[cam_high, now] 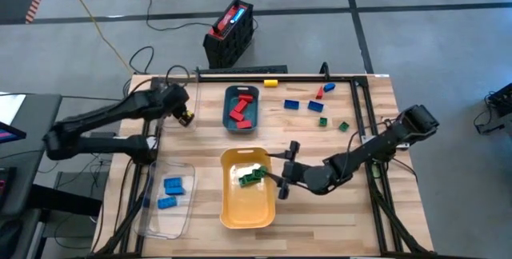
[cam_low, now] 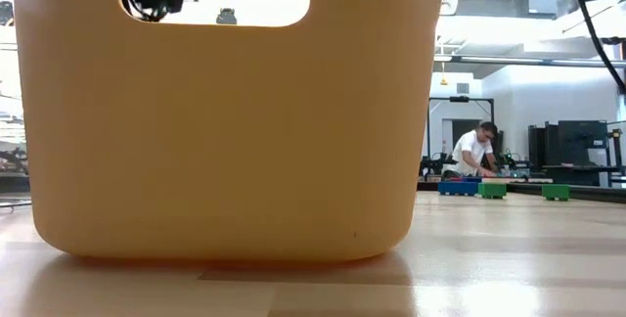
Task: Sort blocks
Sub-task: Put the circular yellow game piece into the top left transparent bin
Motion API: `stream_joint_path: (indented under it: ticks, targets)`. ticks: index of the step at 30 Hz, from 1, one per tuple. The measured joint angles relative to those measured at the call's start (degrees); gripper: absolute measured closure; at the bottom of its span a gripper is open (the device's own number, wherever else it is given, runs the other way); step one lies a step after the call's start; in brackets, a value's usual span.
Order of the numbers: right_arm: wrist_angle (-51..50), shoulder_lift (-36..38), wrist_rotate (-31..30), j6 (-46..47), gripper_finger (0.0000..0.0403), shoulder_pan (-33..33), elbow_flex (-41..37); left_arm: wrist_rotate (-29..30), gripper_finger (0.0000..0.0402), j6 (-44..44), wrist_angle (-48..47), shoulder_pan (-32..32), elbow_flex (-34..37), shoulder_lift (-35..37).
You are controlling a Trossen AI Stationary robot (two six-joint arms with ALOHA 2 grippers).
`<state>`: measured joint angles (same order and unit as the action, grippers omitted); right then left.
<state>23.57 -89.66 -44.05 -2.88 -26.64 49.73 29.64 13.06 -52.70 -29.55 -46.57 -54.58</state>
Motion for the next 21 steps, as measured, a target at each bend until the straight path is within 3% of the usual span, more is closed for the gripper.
stream_joint_path:
  ticks: [4,10,21]
  targets:
    - [-0.58,0.06,0.06,0.31,0.0138,-1.74,-0.39,-1.47,0.028,-2.96,1.21,-6.25,0.0,-3.62]
    - [0.74,0.06,0.09,1.32,0.0138,-2.94,-0.39,-8.61,0.028,-5.83,3.9,-13.52,-2.71,-9.24]
    - [8.47,-2.65,0.63,2.58,0.0138,-4.0,-0.34,-11.49,0.028,-9.26,3.2,-20.92,-8.73,-23.6]
